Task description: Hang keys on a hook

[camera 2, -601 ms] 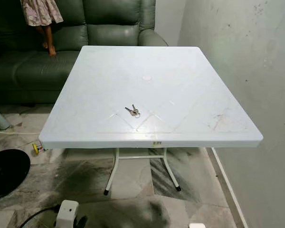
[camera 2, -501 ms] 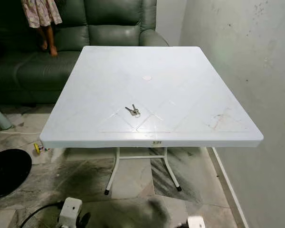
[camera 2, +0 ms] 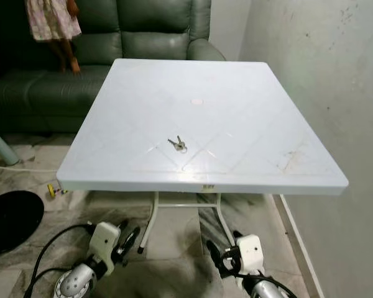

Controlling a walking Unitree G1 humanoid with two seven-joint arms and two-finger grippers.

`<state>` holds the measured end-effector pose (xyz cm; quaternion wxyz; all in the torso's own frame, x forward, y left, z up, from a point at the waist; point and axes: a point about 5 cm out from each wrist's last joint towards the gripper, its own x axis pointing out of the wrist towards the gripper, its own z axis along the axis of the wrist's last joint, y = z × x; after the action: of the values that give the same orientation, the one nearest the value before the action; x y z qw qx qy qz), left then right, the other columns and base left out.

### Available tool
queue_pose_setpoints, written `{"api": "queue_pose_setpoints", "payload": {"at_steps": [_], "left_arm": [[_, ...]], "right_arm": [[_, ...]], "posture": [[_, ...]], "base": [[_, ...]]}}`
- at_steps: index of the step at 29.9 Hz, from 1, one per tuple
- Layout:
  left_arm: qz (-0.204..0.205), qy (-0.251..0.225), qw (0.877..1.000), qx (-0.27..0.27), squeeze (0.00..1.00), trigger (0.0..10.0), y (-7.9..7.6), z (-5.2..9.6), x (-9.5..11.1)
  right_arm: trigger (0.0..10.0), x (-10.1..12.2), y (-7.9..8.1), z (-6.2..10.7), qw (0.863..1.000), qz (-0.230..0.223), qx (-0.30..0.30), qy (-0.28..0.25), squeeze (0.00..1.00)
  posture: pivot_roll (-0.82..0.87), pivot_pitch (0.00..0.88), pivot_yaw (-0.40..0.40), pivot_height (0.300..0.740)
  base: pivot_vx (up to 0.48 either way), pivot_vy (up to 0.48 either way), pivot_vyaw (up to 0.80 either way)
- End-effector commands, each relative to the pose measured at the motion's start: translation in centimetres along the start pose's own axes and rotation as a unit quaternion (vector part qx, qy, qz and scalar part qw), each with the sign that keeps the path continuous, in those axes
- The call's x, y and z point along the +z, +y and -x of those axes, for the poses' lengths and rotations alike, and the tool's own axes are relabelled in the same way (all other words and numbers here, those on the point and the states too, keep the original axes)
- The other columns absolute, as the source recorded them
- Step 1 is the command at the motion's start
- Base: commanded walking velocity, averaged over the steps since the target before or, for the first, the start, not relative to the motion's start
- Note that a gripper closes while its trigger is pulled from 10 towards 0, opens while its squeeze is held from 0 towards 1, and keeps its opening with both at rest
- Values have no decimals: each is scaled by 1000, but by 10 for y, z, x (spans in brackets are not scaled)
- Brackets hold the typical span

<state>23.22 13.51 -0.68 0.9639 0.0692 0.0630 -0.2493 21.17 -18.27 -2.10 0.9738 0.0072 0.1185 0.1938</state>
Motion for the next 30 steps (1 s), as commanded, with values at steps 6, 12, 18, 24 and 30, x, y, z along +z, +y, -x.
{"api": "queue_pose_setpoints", "payload": {"at_steps": [6,12,18,24,30], "left_arm": [[-44,-76,995,-47,0,10000,-14,-7,27],[-51,-117,991,-50,0,10000,-18,-11,47],[-8,-149,989,4,0,10000,-4,-18,70],[57,-143,982,109,0,10000,19,-19,74],[92,-136,961,224,0,10000,48,-15,84]], "right_arm": [[10000,19,5,-3,998,2,12,-66,0],[10000,34,10,-10,994,-18,8,-106,0],[10000,60,7,-23,988,-35,-9,-149,0],[10000,80,-5,-34,985,-47,-56,-158,0],[10000,104,-17,-45,979,-58,-103,-164,0]], "posture": [[102,0,-65,736],[103,0,-71,736],[112,0,-78,736],[115,0,-80,736],[121,0,-81,736]], "base": [[0,0,0],[0,0,0],[0,0,0],[0,0,0],[0,0,0]]}}
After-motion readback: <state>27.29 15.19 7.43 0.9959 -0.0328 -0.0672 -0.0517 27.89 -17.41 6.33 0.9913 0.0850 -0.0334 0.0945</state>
